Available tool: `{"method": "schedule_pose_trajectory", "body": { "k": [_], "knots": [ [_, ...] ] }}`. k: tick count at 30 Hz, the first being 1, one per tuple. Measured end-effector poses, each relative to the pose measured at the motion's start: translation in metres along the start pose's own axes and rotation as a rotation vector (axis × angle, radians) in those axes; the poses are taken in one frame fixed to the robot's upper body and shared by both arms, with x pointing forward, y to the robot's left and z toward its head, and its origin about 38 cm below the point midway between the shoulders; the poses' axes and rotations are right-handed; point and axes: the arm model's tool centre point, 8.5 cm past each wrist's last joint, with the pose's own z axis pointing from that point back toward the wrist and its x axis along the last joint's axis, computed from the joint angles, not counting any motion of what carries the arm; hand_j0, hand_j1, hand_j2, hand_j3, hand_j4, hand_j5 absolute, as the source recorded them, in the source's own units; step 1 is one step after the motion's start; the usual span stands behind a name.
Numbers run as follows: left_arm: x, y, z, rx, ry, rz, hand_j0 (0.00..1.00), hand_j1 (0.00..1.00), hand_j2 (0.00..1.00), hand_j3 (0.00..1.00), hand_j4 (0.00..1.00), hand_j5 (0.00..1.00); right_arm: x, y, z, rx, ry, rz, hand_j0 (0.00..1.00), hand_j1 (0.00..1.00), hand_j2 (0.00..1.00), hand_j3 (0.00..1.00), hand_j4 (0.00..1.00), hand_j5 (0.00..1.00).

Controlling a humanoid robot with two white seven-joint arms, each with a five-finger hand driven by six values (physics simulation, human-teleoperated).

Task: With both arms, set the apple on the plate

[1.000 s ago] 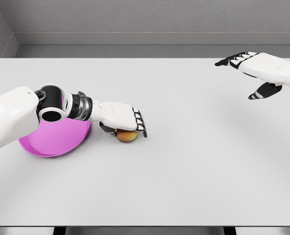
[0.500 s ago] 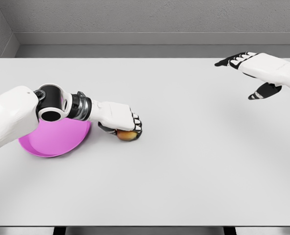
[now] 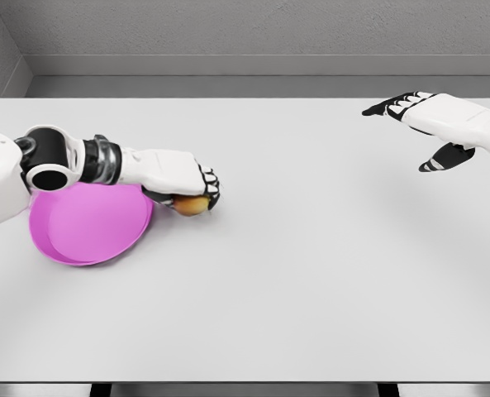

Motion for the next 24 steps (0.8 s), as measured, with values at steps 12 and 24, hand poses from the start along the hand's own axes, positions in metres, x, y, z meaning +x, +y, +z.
{"method": "schedule_pose_trajectory", "body": {
  "k": [12,24],
  "knots": [
    [-0.022,-0.021,0.08,0.04,0.128,0.09,0.28,0.28,0.28,0.28,0.28,0.28,0.001,0.0,0.0,0.001,-0.002,0.002,1.0,1.0,1.0,1.0,1.0,1.0],
    [-0.03,-0.065,0.11,-0.039,0.201,0.166,1.0,1.0,1.0,1.0,1.0,1.0,0.001,0.0,0.0,0.001,-0.002,0.003,1.0,1.0,1.0,1.0,1.0,1.0]
  ]
}}
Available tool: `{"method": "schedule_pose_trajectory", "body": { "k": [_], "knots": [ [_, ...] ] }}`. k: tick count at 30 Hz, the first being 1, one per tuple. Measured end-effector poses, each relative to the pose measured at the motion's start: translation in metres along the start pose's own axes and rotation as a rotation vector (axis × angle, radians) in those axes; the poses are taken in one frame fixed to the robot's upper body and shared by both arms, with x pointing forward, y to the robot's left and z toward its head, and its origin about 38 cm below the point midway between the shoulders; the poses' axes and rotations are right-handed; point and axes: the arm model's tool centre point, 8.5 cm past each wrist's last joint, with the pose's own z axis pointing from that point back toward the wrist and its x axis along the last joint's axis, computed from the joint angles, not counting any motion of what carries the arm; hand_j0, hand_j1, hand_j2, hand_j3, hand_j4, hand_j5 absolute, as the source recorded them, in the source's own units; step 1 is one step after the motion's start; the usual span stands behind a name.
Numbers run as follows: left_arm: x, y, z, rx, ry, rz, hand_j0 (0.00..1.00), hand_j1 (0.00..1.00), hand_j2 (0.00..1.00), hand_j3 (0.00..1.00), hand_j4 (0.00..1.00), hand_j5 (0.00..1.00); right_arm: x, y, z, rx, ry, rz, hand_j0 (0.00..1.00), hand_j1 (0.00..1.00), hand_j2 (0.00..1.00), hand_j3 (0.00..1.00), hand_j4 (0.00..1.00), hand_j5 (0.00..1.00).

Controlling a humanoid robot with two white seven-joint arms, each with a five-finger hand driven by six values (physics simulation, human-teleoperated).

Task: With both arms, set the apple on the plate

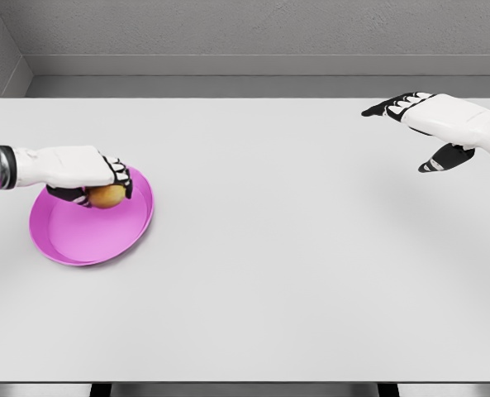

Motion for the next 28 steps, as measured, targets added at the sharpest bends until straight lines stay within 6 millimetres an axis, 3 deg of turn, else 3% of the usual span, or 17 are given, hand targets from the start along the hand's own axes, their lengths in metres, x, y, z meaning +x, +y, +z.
{"method": "schedule_pose_trajectory", "body": {
  "k": [8,15,28],
  "knots": [
    [-0.001,0.002,0.002,0.013,-0.001,0.01,1.0,1.0,1.0,1.0,1.0,1.0,0.0,0.0,0.0,0.001,0.001,0.001,1.0,1.0,1.0,1.0,1.0,1.0],
    [-0.014,0.022,0.018,0.159,-0.004,0.136,1.0,1.0,1.0,1.0,1.0,1.0,0.0,0.0,0.0,0.001,0.001,0.001,1.0,1.0,1.0,1.0,1.0,1.0],
    [-0.033,0.023,0.039,0.233,0.06,0.189,1.0,1.0,1.0,1.0,1.0,1.0,0.0,0.001,0.0,0.002,0.001,0.0,1.0,1.0,1.0,1.0,1.0,1.0]
  ]
}}
